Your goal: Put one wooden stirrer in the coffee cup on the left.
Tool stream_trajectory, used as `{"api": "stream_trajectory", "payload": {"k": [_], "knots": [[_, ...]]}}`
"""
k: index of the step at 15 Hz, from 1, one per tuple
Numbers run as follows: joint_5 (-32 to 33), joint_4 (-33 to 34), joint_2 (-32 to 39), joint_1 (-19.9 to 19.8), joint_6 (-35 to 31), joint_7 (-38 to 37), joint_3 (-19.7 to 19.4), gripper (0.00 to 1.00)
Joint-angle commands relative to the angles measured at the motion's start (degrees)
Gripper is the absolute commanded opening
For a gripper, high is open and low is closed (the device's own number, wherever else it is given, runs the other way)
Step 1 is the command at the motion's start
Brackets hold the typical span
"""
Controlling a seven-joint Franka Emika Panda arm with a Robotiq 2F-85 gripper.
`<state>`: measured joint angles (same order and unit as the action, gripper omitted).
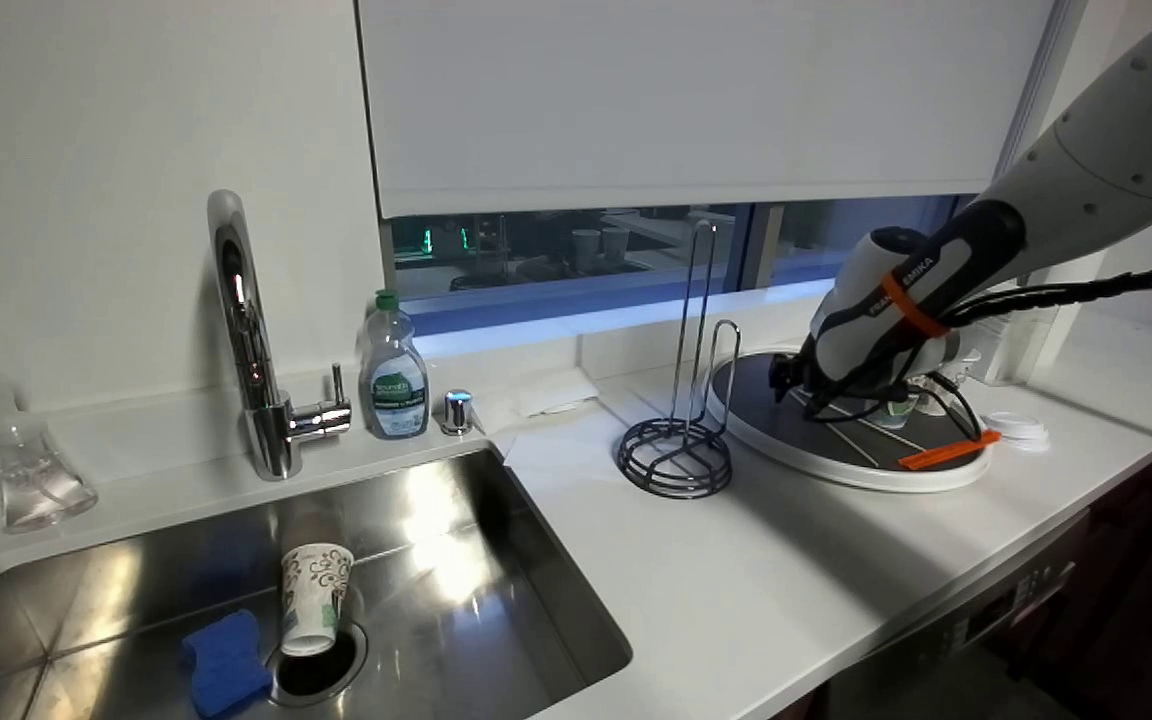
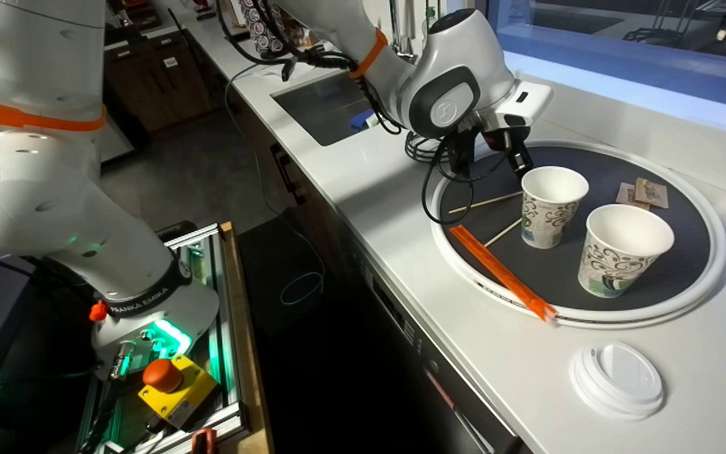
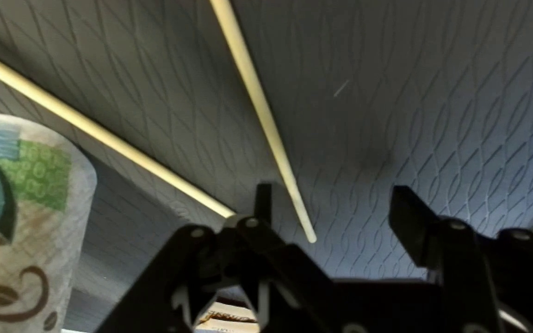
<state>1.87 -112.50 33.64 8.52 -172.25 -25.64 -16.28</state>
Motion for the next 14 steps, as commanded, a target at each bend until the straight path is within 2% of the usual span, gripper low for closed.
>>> {"api": "stream_trajectory", "payload": {"k": [1,6,14], "knots": [[-1.38,1.56,2.07,1.75,-1.55,0.38,-1.59,0.37],[-1.46,2.09,2.48,2.09,-1.37,0.73,-1.71,0.01],[-1.66,0.79,0.47,1.83,-1.19,1.55,-1.05,0.01]]}}
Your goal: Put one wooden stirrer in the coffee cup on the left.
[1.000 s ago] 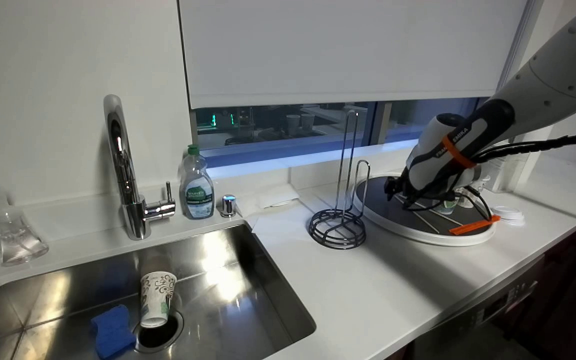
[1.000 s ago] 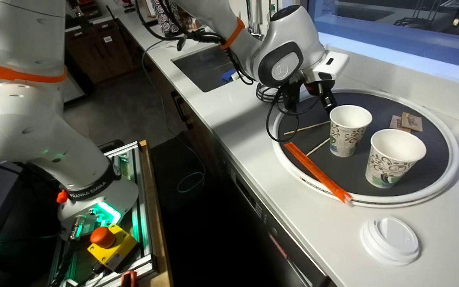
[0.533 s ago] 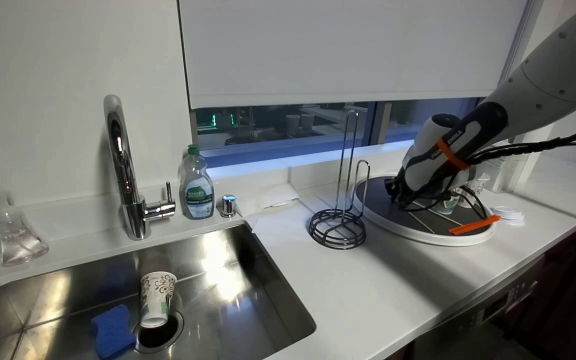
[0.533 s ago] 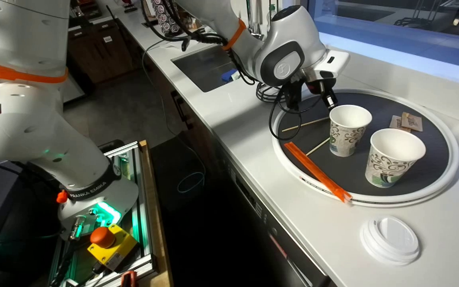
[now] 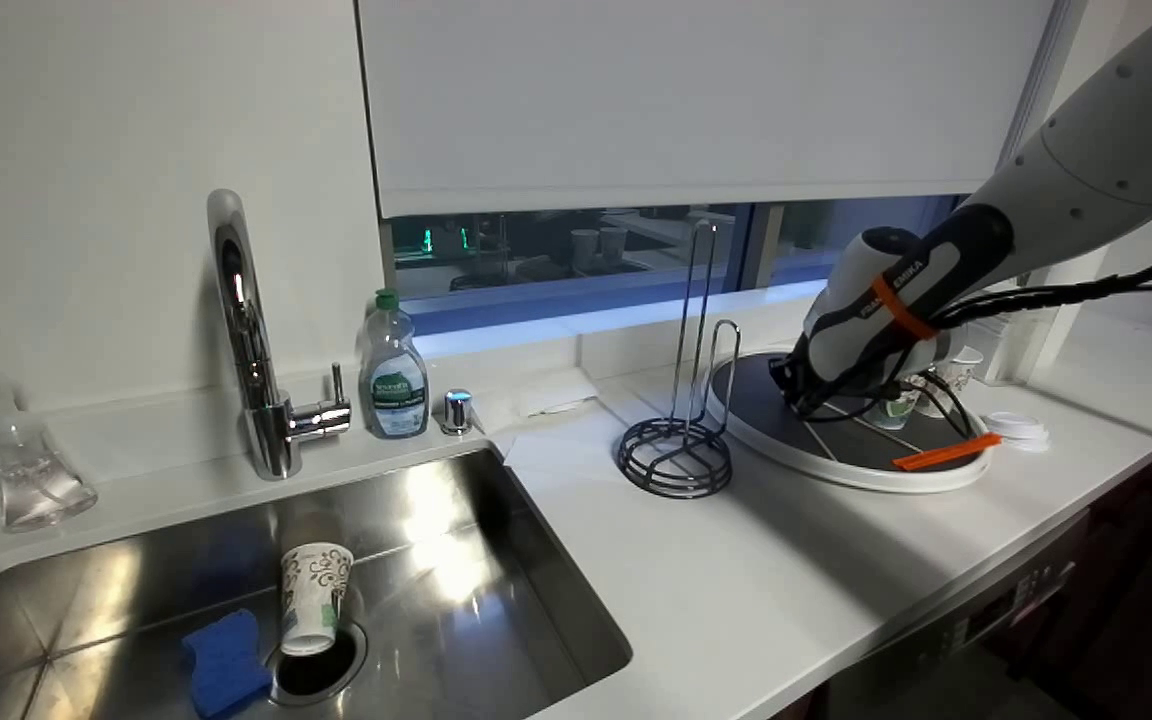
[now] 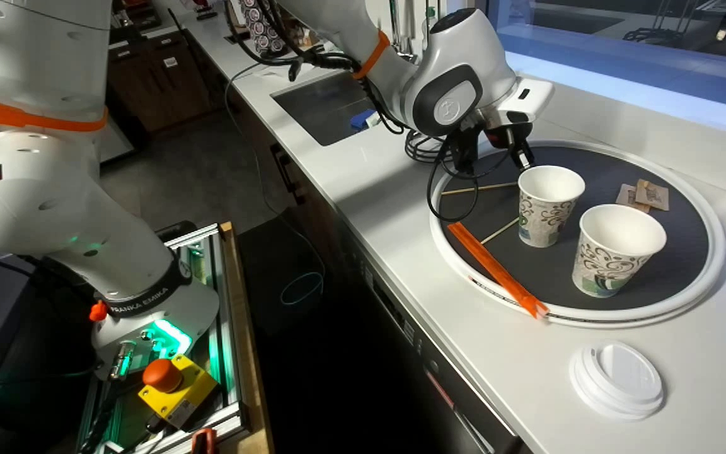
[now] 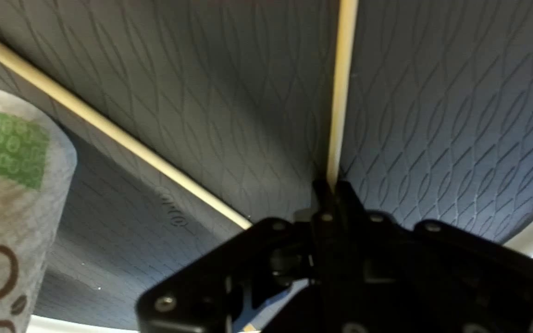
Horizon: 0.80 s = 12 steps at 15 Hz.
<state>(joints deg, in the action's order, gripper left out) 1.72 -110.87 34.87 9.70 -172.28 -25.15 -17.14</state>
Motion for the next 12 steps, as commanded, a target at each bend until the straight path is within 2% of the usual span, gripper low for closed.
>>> {"api": "stream_trajectory", "payload": {"k": [1,8,11,12], "knots": [[-1.36,-1.47,-1.7,1.15,-1.37,0.86,-0.69,0.01],[1.27,-5.25,-10.12,2.51,0.43,2.0,-1.58,0.01],[3.78,-6.61,-13.46,5.81,1.12,0.74,-6.08,0.01],[5.42,-7.06,-14.34,8.21,1.05,-0.68,-9.41,0.01]]}}
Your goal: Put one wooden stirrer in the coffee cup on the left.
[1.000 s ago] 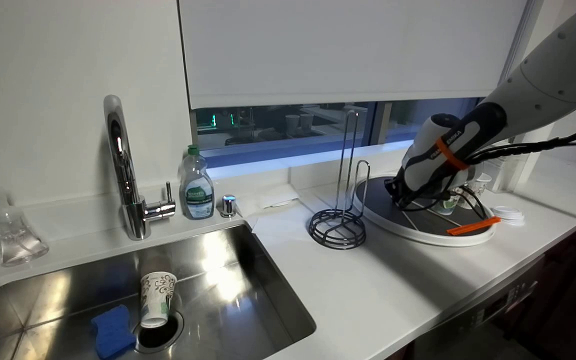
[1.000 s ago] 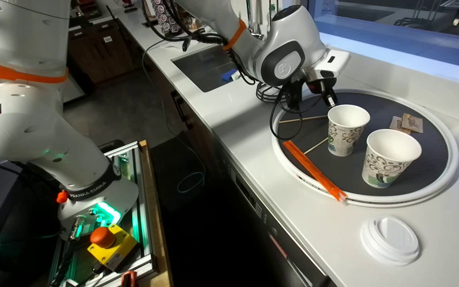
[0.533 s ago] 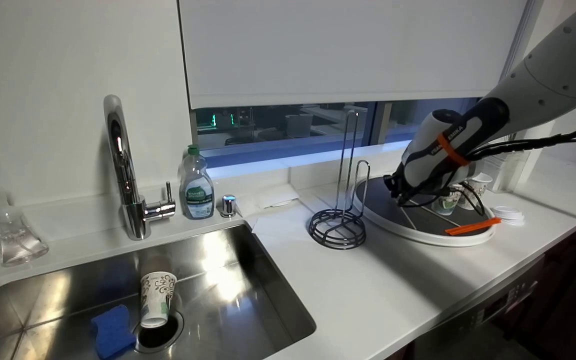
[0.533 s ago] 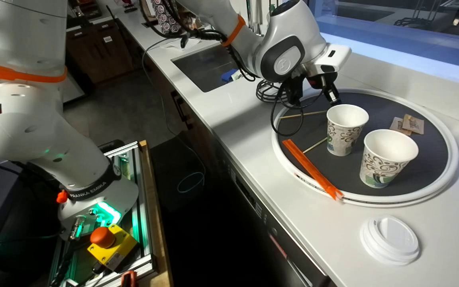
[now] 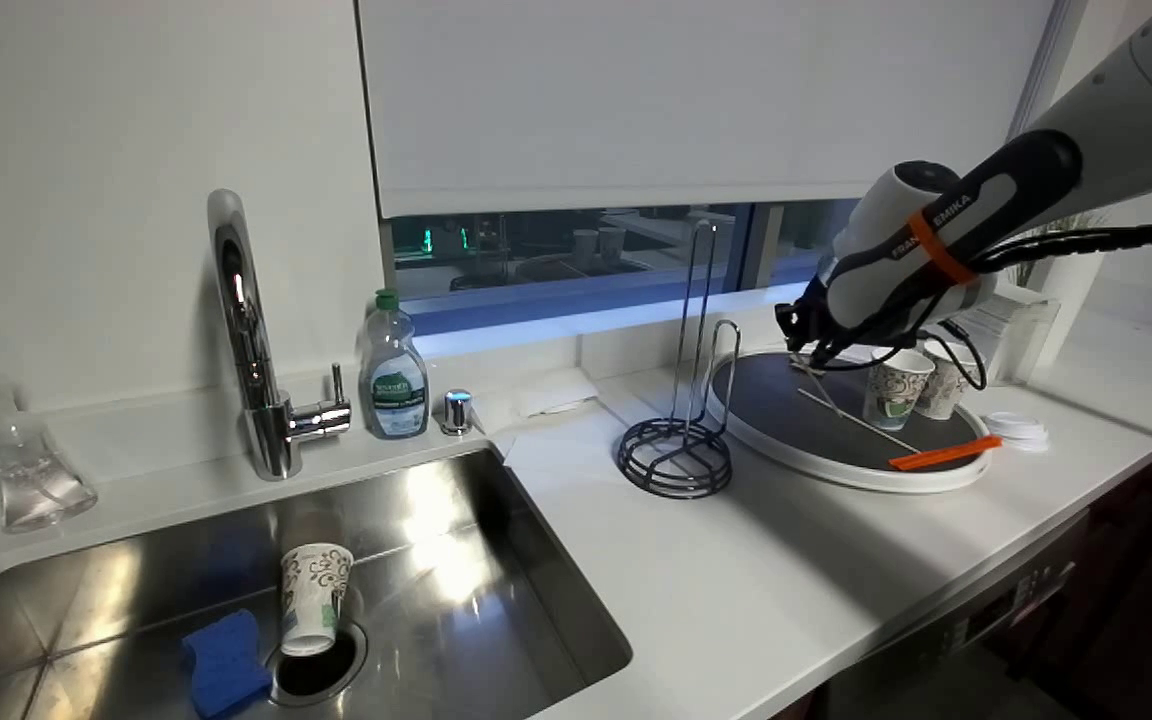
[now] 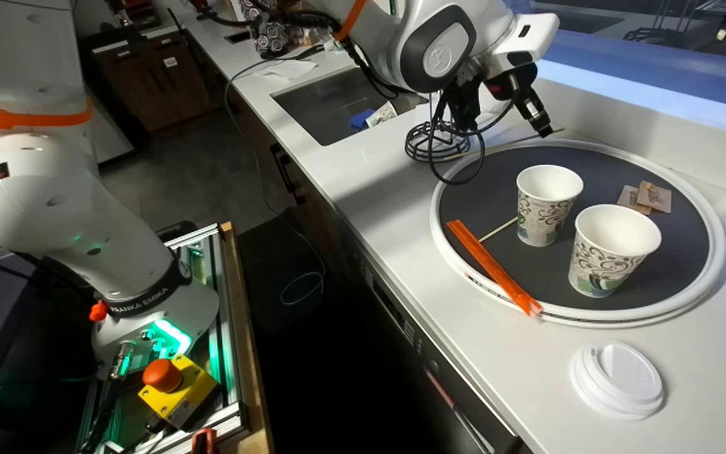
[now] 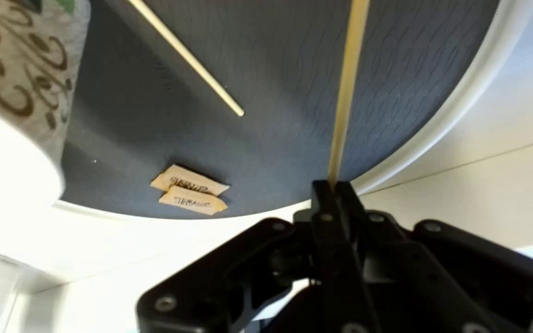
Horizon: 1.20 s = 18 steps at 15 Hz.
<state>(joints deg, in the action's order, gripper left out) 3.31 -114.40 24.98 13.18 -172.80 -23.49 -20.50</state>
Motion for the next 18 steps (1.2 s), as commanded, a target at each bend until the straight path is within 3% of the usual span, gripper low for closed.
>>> {"api": "stream_trajectory", "payload": {"k": [1,5,10,18], "knots": [[5.84,-3.69,-4.87,7.6,1.14,-4.23,-10.13,0.01],[12.62,-3.61,-4.65,19.48,0.34,-13.9,-26.92,0.01],[16.8,-4.36,-2.46,32.82,-0.29,-21.85,-43.26,0.01],[18.83,-7.13,1.49,39.5,-7.01,-20.01,-51.48,0.01]]}}
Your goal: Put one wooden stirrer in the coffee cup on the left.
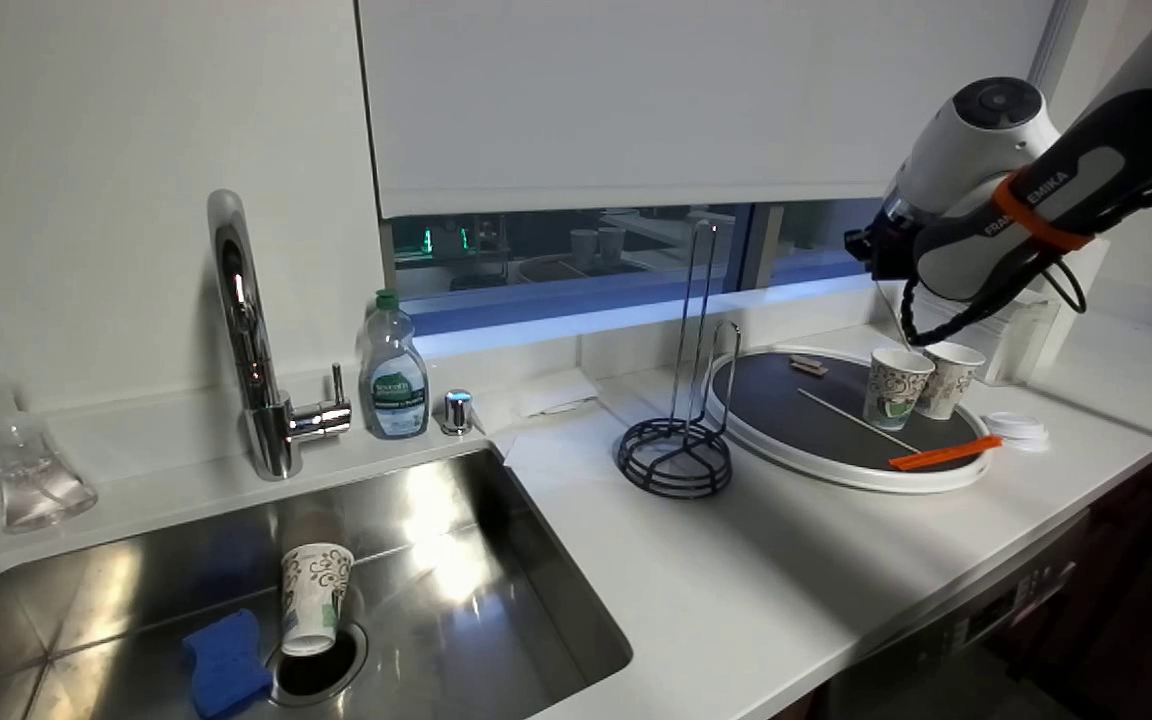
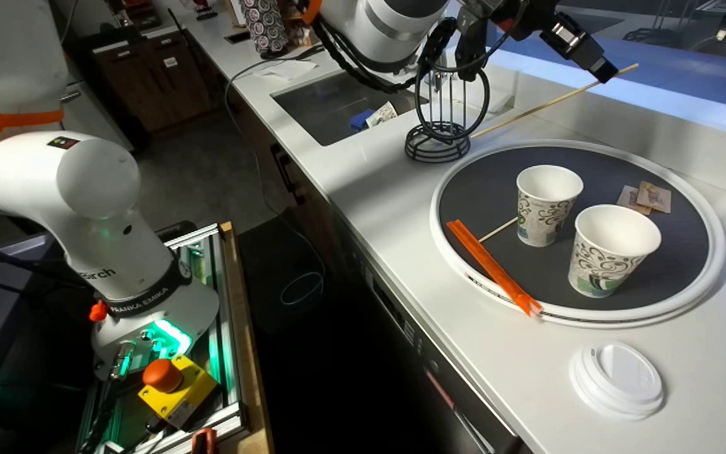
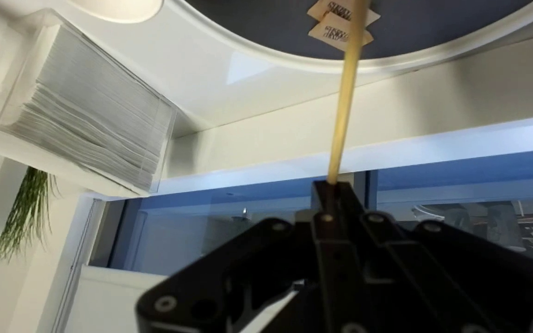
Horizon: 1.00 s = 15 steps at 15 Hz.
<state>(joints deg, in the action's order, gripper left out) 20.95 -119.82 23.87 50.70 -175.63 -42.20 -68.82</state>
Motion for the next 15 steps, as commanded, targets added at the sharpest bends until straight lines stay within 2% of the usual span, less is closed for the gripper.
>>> {"api": "stream_trajectory", "payload": {"k": [1,6,15], "knots": [[0.63,-1.95,3.7,1.98,-5.7,-1.63,-3.55,0.01],[-0.91,-2.53,6.65,-0.09,-10.49,-1.72,-3.22,0.01],[-3.13,-1.02,11.55,-3.75,-12.99,-3.29,-3.95,0.01]]}}
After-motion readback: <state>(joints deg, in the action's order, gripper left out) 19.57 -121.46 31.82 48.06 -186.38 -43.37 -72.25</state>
